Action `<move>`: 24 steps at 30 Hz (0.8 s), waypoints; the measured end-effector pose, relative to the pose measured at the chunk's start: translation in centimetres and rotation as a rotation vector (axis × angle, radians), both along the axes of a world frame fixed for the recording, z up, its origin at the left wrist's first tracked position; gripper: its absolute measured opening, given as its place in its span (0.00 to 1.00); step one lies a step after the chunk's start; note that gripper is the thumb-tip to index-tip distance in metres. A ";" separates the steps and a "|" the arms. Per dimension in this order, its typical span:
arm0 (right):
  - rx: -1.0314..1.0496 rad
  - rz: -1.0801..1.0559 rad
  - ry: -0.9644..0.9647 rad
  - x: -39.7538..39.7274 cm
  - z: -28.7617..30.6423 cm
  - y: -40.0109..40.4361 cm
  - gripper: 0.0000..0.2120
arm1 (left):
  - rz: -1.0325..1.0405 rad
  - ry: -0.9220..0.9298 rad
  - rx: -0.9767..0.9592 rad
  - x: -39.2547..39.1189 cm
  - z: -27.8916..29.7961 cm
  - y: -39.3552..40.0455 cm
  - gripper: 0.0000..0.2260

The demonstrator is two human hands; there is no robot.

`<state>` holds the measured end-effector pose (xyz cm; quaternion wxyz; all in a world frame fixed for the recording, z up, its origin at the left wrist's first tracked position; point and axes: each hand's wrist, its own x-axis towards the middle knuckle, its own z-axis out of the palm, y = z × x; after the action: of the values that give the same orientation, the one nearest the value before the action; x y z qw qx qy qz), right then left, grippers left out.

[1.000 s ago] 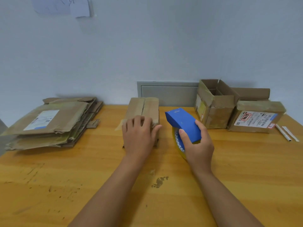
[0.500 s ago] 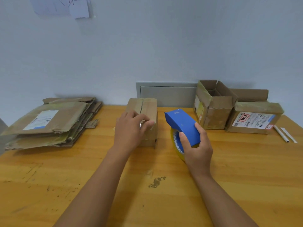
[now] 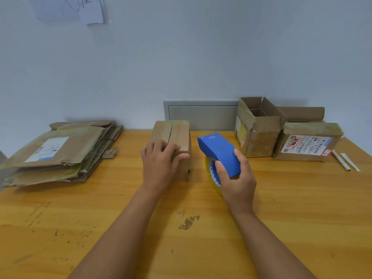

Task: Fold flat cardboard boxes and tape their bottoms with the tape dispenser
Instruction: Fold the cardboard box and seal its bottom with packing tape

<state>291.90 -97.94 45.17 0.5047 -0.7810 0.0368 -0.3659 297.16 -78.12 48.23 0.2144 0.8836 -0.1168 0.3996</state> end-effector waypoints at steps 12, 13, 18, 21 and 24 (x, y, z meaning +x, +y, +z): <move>-0.023 -0.008 -0.009 0.1 -0.4 -0.2 0.31 | -0.007 -0.086 0.042 0.1 -1.0 0.0 0.19; -0.020 -0.006 -0.012 0.1 -0.4 -0.1 0.31 | -0.020 -0.092 0.020 0.0 -1.0 0.1 0.18; -0.009 -0.007 -0.014 -0.1 -0.2 -0.1 0.30 | -0.025 -0.085 -0.020 -0.3 -0.4 -0.6 0.14; -0.006 0.006 -0.017 -0.2 -0.1 -0.1 0.31 | -0.048 -0.060 0.028 -0.3 -0.6 0.2 0.15; -0.008 0.004 -0.012 -0.1 -0.1 -0.1 0.32 | -0.054 -0.064 0.096 -0.3 -0.7 0.7 0.17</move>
<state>291.78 -98.03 45.10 0.5024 -0.7810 0.0308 -0.3697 296.89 -77.44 47.54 0.1785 0.8762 -0.1663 0.4157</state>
